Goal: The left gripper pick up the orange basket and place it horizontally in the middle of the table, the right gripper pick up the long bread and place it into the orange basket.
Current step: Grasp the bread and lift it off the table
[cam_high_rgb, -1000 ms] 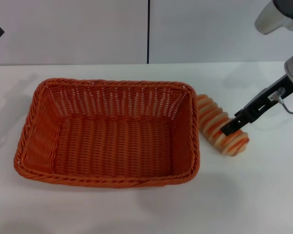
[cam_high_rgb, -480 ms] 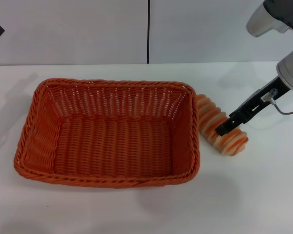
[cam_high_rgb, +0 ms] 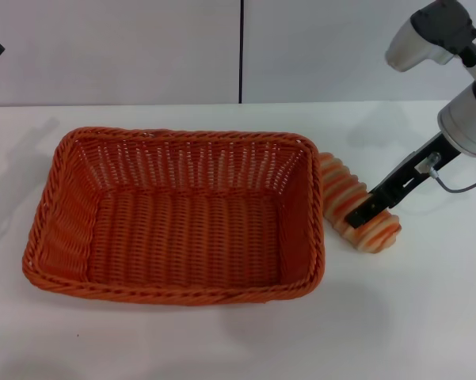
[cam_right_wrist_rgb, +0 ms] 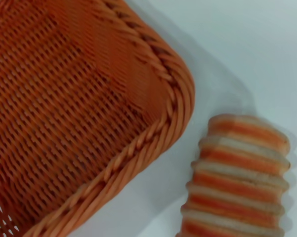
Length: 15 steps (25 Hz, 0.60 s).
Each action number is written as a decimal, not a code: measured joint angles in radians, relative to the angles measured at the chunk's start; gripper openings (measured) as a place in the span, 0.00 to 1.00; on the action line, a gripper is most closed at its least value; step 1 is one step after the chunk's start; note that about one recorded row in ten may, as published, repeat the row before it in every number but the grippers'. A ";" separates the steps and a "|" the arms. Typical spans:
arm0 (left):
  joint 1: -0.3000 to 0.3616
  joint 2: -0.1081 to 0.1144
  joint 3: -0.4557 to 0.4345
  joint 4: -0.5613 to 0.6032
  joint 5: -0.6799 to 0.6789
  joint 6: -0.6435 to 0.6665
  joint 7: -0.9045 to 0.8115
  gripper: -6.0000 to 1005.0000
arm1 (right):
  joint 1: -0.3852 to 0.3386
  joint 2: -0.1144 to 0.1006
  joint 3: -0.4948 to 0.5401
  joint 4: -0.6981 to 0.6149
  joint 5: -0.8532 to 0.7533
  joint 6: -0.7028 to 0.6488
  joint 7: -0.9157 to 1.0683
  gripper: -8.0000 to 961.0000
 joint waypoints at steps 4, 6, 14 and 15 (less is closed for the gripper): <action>-0.001 0.000 0.003 0.000 0.000 -0.001 0.000 0.71 | 0.001 0.006 -0.023 -0.003 0.000 0.005 0.003 0.67; -0.002 0.000 0.001 0.000 0.000 -0.001 0.001 0.71 | -0.001 0.009 -0.031 -0.012 0.000 0.009 0.003 0.66; -0.002 -0.001 0.001 0.000 -0.001 -0.003 0.004 0.71 | -0.012 0.010 -0.032 -0.039 0.005 0.008 -0.004 0.59; -0.002 -0.002 0.001 0.000 -0.001 -0.003 0.004 0.71 | -0.013 0.010 -0.032 -0.041 0.006 0.006 -0.004 0.58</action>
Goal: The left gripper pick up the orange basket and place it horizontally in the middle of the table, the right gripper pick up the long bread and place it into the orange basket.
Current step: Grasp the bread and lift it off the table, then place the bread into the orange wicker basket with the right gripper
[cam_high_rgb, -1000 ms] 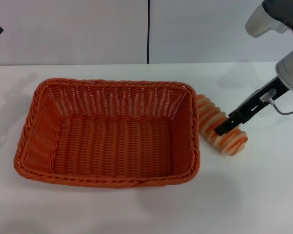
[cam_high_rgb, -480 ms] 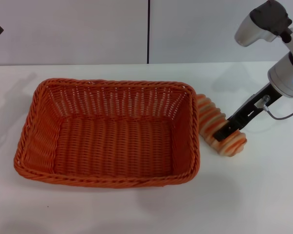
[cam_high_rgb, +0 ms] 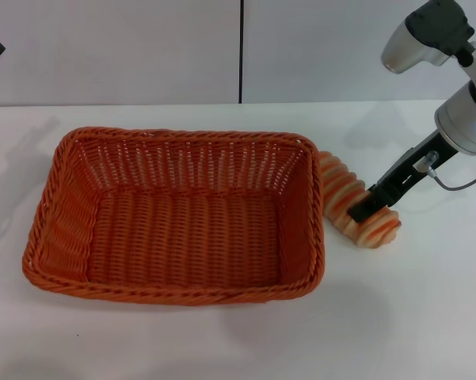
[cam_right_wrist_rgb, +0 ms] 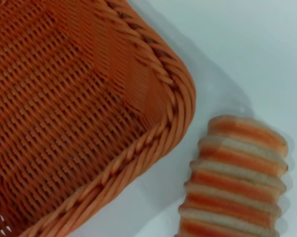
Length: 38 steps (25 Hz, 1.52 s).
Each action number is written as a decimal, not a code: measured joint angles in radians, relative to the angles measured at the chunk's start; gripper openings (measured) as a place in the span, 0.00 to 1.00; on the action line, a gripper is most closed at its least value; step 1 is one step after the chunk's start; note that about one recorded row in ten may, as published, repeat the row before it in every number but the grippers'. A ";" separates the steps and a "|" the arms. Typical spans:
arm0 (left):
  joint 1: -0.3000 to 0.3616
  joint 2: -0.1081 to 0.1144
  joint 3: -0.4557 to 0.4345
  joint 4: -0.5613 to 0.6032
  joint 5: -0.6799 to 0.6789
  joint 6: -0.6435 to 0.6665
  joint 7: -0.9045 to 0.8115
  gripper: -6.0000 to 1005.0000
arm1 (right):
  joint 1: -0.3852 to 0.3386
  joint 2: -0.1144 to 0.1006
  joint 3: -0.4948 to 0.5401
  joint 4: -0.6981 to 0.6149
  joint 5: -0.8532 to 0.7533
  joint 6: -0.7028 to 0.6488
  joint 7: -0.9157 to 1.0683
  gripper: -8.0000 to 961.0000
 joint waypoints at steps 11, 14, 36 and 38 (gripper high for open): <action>-0.008 0.003 -0.005 0.003 -0.005 0.000 -0.008 0.71 | -0.091 0.019 0.054 -0.142 0.008 -0.048 0.005 0.46; -0.012 0.004 -0.005 0.004 -0.007 0.002 -0.009 0.71 | -0.124 0.019 0.092 -0.176 0.008 -0.062 0.006 0.42; -0.023 0.003 0.003 0.001 -0.010 0.007 -0.019 0.71 | -0.310 0.006 0.232 -0.541 0.684 -0.219 -0.058 0.28; -0.023 0.003 0.003 0.001 -0.010 0.007 -0.019 0.71 | -0.300 0.012 0.213 -0.529 0.776 -0.243 -0.113 0.26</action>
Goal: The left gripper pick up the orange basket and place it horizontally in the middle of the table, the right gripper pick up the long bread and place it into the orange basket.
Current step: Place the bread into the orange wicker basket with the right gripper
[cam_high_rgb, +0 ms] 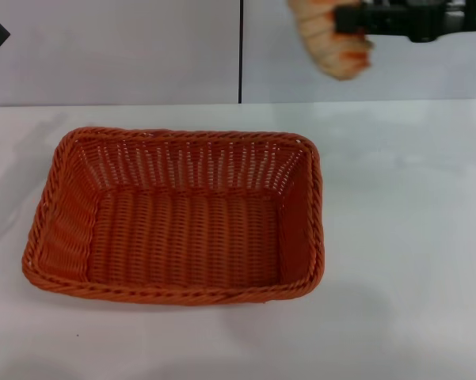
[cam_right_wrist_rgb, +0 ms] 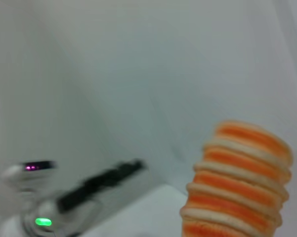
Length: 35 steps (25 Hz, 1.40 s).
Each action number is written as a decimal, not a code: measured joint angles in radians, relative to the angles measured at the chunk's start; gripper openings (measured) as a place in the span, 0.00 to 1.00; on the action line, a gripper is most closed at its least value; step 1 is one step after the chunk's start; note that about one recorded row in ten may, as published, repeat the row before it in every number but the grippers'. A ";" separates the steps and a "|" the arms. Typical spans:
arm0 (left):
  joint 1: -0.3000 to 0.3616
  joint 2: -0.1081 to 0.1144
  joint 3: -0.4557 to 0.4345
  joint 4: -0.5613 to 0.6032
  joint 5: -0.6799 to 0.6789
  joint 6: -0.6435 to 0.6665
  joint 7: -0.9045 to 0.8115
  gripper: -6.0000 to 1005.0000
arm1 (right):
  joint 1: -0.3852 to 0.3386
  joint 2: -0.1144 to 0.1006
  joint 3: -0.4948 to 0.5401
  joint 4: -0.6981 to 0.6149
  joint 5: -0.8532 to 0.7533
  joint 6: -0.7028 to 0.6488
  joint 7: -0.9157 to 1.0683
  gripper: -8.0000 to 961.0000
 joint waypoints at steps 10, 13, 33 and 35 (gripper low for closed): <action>-0.007 -0.003 0.000 -0.001 0.002 -0.003 0.006 0.71 | 0.144 0.031 -0.241 0.242 0.027 0.046 -0.183 0.21; -0.007 -0.003 0.000 -0.001 0.003 -0.006 0.008 0.71 | 0.173 0.037 -0.309 0.294 0.006 0.095 -0.184 0.21; -0.007 -0.003 0.000 -0.001 0.005 -0.002 0.011 0.71 | 0.128 0.043 -0.311 0.271 0.010 0.112 -0.186 0.59; -0.006 -0.003 0.000 -0.001 0.004 -0.002 0.011 0.71 | 0.091 0.047 -0.293 0.232 0.016 0.113 -0.207 0.60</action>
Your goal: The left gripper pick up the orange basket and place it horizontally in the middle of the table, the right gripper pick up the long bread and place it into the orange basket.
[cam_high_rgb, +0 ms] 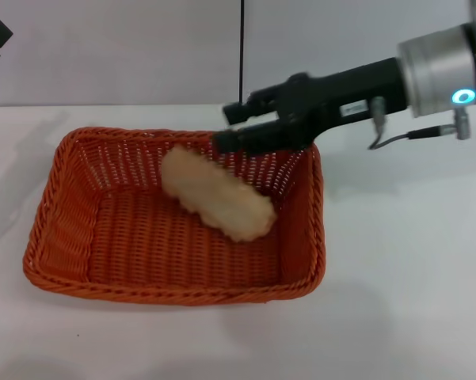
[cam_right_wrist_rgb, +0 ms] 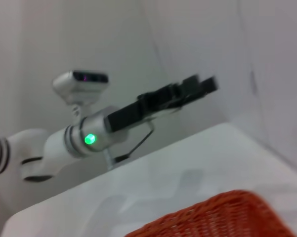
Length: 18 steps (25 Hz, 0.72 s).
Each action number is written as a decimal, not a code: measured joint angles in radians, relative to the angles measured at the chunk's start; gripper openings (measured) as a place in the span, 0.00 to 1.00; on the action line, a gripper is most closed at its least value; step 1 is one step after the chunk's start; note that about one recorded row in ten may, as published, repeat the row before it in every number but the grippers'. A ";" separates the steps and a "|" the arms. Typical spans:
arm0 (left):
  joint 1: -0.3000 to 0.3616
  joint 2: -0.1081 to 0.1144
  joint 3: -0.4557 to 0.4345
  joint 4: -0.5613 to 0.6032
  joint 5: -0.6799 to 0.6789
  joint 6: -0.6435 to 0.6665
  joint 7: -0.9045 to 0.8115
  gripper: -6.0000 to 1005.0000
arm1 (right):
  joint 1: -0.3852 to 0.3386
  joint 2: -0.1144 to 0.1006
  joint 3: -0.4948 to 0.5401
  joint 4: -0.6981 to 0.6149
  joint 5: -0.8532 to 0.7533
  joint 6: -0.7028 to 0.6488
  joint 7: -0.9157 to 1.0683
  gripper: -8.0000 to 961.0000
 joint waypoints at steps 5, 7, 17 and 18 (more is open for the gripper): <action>0.004 0.000 -0.005 0.000 -0.004 0.002 0.010 0.71 | -0.143 0.004 0.087 -0.036 0.156 0.007 -0.164 0.60; 0.005 0.000 -0.008 -0.002 -0.006 0.001 0.023 0.71 | -0.209 0.003 0.140 -0.017 0.253 0.008 -0.267 0.60; 0.032 -0.003 -0.035 -0.159 -0.191 0.000 0.296 0.71 | -0.467 0.003 0.463 0.349 0.689 0.007 -0.910 0.60; 0.032 -0.003 -0.035 -0.159 -0.191 0.000 0.296 0.71 | -0.475 0.003 0.508 0.394 0.714 0.006 -0.952 0.60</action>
